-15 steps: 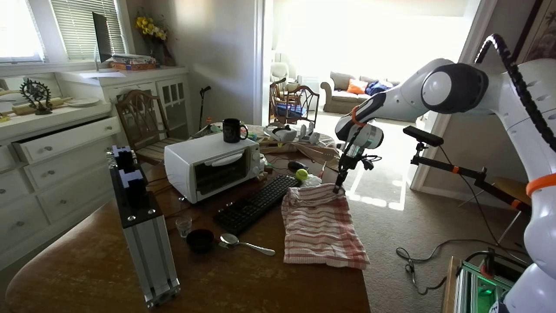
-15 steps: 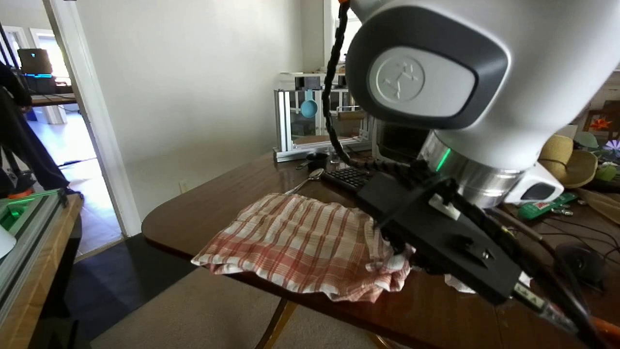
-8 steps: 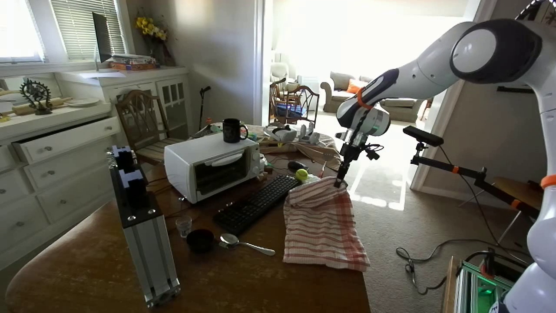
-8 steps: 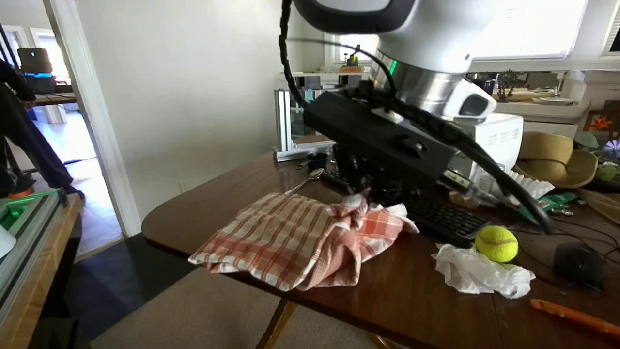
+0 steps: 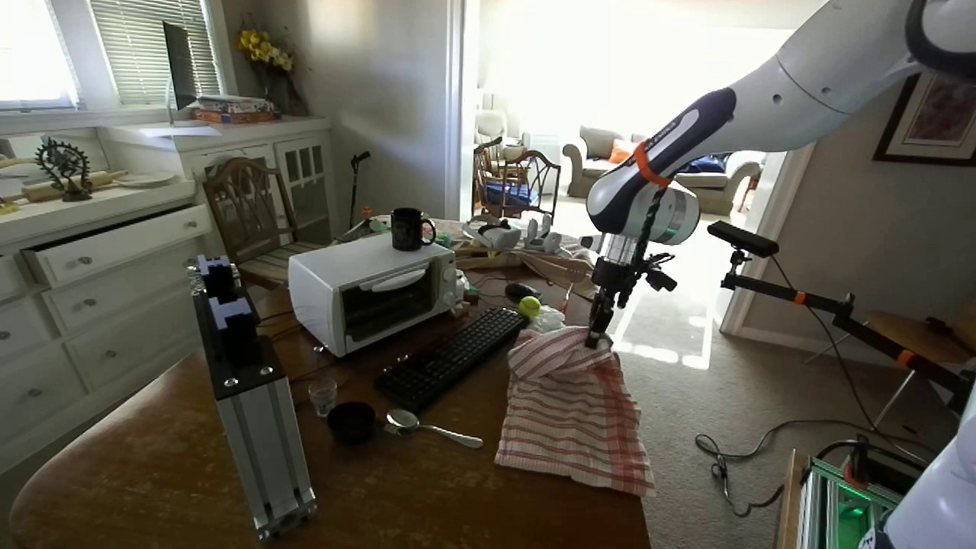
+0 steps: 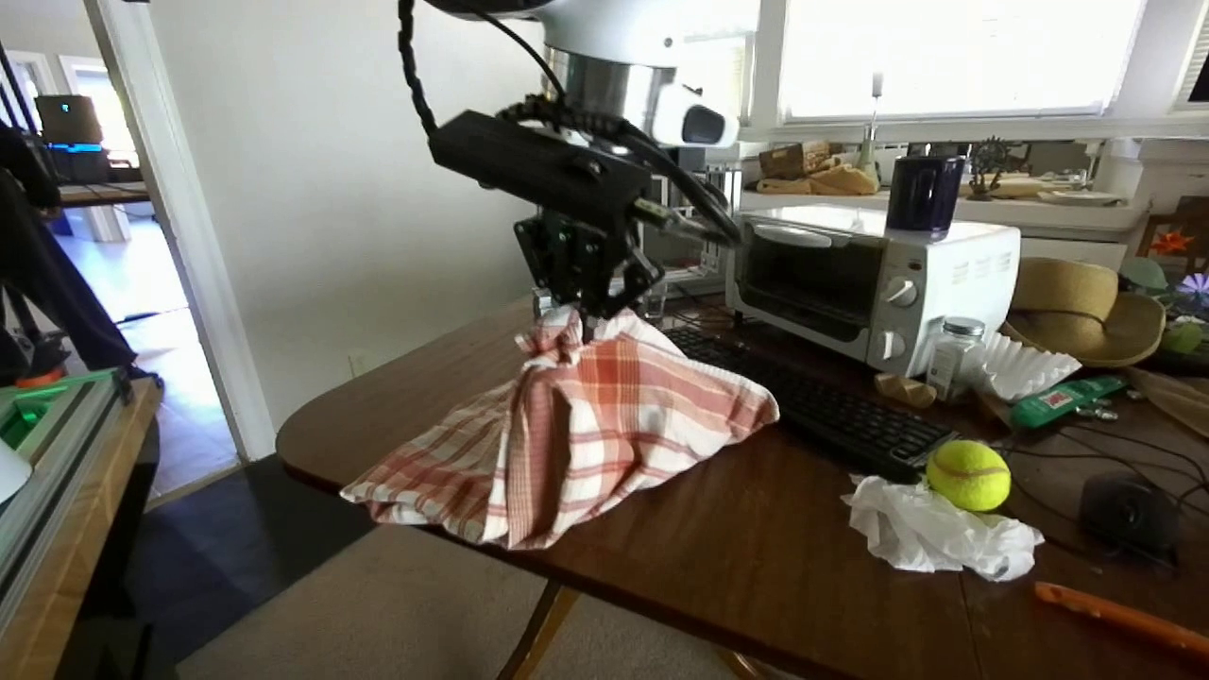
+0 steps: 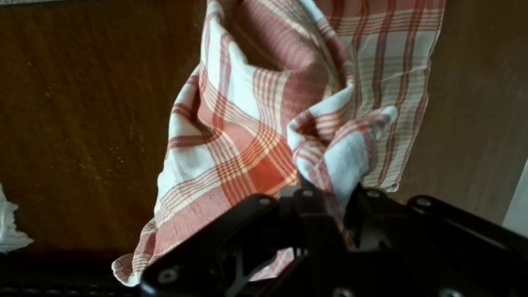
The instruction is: Fold the towel once along its length
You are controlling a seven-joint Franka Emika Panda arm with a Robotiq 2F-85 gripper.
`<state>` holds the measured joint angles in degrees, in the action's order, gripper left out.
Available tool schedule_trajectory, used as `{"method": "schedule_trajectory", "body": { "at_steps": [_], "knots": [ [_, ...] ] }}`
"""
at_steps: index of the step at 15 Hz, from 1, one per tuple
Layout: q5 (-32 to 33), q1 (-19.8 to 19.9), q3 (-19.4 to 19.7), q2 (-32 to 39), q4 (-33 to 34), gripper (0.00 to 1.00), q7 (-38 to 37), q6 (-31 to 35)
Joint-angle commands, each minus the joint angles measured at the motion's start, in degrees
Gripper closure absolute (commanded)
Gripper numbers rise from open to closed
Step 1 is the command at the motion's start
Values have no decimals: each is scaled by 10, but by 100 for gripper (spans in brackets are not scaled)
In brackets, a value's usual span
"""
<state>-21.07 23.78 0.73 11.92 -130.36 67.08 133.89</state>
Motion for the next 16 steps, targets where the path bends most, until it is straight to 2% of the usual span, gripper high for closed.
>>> {"method": "schedule_trajectory", "body": {
  "at_steps": [1,3,8,11,12,16],
  "knots": [
    [28,-73,16,-83,-108,96,-65,87],
    [61,-106,16,-106,-147,96,-119,135],
    [206,-159,12,-152,-241,96,-270,237],
    [290,-176,7,-158,-263,96,-364,236],
    [294,-183,5,-160,-263,96,-374,216],
    [278,-214,-7,-152,-269,96,-411,228]
  ]
}}
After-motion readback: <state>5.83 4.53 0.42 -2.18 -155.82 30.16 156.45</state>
